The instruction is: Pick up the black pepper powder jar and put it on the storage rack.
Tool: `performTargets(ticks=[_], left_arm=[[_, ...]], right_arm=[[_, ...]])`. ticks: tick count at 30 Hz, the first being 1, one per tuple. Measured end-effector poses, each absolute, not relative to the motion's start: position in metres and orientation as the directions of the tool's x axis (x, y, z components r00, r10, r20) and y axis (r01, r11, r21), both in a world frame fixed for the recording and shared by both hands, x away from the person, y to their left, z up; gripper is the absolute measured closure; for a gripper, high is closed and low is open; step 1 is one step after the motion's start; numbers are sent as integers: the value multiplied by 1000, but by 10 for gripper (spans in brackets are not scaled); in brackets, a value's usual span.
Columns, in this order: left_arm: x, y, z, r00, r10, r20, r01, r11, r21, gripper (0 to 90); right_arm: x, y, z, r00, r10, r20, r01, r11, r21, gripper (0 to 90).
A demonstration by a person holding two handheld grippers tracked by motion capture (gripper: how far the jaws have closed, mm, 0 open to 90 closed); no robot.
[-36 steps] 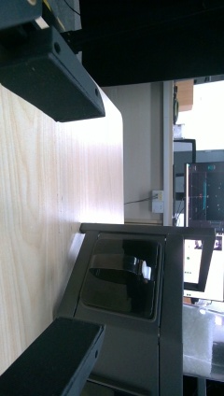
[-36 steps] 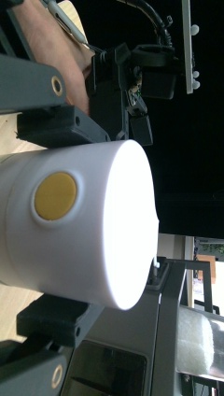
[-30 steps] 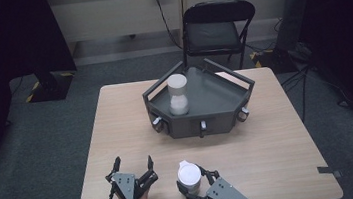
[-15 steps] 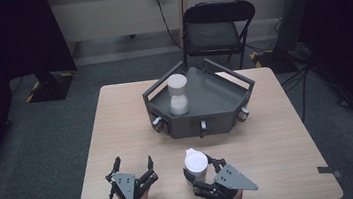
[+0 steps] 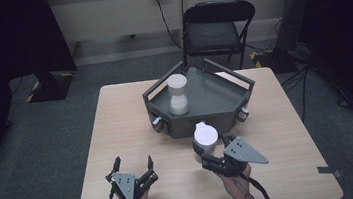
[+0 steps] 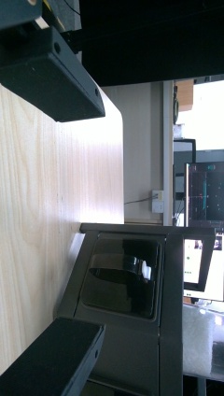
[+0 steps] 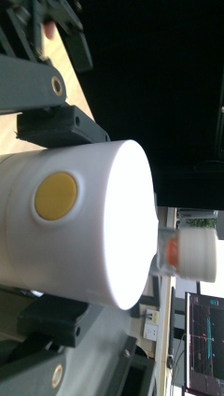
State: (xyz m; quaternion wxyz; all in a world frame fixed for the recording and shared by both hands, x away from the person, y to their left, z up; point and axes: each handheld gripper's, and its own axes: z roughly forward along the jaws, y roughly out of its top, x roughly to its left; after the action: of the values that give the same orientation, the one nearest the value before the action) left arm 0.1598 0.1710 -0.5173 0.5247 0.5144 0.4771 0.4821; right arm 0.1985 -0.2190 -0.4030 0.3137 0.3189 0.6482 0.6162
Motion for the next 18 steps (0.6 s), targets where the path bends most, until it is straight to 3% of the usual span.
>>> performTargets(ticks=[18], left_arm=[[160, 171, -517, 79, 997, -4, -15, 6, 1000, 0]], right_arm=[[244, -221, -367, -485, 874, 23, 26, -11, 1000, 299]])
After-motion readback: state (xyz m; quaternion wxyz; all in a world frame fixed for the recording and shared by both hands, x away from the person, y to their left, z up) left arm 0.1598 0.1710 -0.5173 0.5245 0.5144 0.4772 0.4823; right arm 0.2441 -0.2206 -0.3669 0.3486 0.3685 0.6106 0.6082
